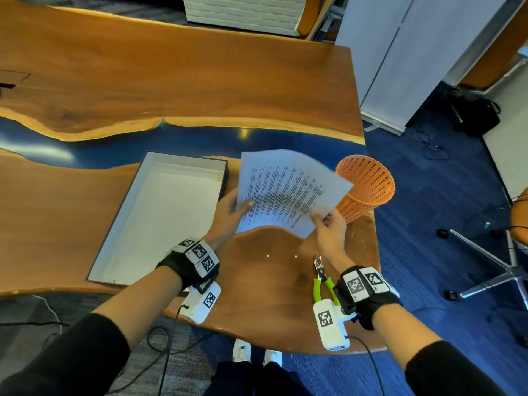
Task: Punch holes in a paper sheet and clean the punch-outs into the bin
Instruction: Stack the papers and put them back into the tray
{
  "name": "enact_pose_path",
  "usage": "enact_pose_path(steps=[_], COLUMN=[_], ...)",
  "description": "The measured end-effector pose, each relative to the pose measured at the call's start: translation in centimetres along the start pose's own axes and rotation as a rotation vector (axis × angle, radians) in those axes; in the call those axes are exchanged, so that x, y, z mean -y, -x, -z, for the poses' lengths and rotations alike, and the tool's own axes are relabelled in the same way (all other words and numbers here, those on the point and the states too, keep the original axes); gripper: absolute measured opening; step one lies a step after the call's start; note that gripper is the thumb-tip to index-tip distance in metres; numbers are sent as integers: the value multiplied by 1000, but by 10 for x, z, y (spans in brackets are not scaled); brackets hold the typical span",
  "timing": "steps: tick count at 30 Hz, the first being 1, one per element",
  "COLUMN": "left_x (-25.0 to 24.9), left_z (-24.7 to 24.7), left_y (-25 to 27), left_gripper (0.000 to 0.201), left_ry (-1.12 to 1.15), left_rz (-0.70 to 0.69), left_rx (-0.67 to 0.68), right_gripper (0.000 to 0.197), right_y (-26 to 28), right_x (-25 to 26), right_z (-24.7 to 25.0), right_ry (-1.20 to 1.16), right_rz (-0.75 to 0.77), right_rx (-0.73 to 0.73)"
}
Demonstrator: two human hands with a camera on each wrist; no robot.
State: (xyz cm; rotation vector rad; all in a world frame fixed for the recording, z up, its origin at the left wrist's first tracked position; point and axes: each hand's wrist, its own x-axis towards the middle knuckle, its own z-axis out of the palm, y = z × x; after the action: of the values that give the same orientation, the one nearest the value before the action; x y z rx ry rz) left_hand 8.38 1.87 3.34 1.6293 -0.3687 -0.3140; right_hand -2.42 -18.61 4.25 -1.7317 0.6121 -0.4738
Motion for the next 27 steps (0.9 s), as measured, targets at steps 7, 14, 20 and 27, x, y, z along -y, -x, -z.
enact_pose_path(steps=[7, 14, 20, 27], left_x=[19, 20, 29, -3], left_z=[-2, 2, 10, 40], left_y=[4, 2, 4, -8], left_gripper=[30, 31, 30, 26], left_ry=[-43, -100, -170, -184], left_rz=[54, 79, 75, 14], left_rx=[18, 107, 129, -161], right_gripper=[18, 23, 16, 43], right_y=[-1, -1, 0, -12], right_x=[-5, -10, -21, 15], right_z=[3, 9, 14, -14], right_ry=[77, 87, 203, 99], right_rz=[-5, -42, -59, -32], right_rx=[-8, 22, 8, 39])
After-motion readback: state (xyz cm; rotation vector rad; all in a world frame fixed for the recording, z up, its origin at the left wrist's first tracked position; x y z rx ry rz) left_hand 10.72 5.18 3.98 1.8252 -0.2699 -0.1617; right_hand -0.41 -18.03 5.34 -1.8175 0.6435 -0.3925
